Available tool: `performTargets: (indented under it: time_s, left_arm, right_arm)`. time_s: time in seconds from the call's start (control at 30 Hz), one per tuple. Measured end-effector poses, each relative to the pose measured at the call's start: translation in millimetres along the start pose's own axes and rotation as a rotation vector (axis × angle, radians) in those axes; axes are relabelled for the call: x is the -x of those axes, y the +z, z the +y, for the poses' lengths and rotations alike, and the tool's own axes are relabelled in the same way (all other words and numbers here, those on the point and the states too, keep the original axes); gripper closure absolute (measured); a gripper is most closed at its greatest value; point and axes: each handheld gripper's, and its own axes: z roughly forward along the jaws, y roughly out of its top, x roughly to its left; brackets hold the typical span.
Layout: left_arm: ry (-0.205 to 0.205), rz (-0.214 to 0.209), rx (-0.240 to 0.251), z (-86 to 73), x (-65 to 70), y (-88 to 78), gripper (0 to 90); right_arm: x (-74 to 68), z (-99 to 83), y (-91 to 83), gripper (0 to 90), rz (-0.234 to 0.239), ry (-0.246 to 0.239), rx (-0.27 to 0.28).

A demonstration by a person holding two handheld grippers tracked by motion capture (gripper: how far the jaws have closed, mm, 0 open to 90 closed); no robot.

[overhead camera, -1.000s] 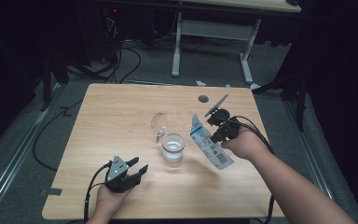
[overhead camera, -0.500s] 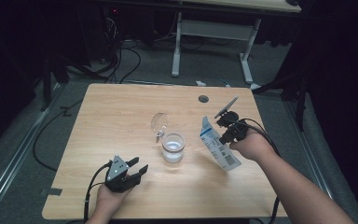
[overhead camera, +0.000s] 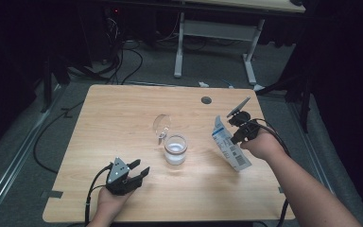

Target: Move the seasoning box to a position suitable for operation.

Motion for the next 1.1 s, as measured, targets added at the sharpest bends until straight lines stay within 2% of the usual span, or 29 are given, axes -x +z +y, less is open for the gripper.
performTargets:
  time_s: [0.33,0.4,0.43,0.5,0.73,0.83,0.93,1.1]
  left_arm:
    - [-0.006,0.000,-0.005,-1.0,-1.7,-0.4,50.1]
    - [-0.007,0.004,-0.001,-1.1,-2.2,-0.4,49.9]
    - [-0.008,0.006,0.000,-1.1,-2.7,-0.7,49.7]
    - [-0.011,0.009,0.007,-1.0,-4.2,-1.6,49.5]
    - [-0.016,0.022,0.012,-1.9,-12.1,-5.5,49.1]
    - [-0.002,0.031,0.006,-4.0,-17.2,-8.9,48.9]
    - [-0.008,0.047,0.014,-4.4,-23.7,-14.0,48.8]
    - [-0.018,0.066,0.026,-4.2,-32.0,-21.9,48.6]
  right_arm:
    - [6.1,-6.0,0.7,89.8,-0.005,0.025,0.022]
    - [7.5,-6.5,0.5,89.8,-0.012,0.007,0.029]
    - [6.5,-6.8,-0.1,89.8,-0.009,0.025,0.028]
    - [6.1,-7.2,-1.1,89.8,-0.020,0.026,0.038]
    - [5.2,-11.5,-7.7,89.8,-0.036,0.049,0.140]
    - [4.0,-14.6,-10.5,89.9,-0.037,0.068,0.190]
    - [2.1,-18.0,-11.3,89.9,-0.044,0.074,0.221]
    - [3.3,-26.9,-8.2,90.0,-0.035,0.117,0.277]
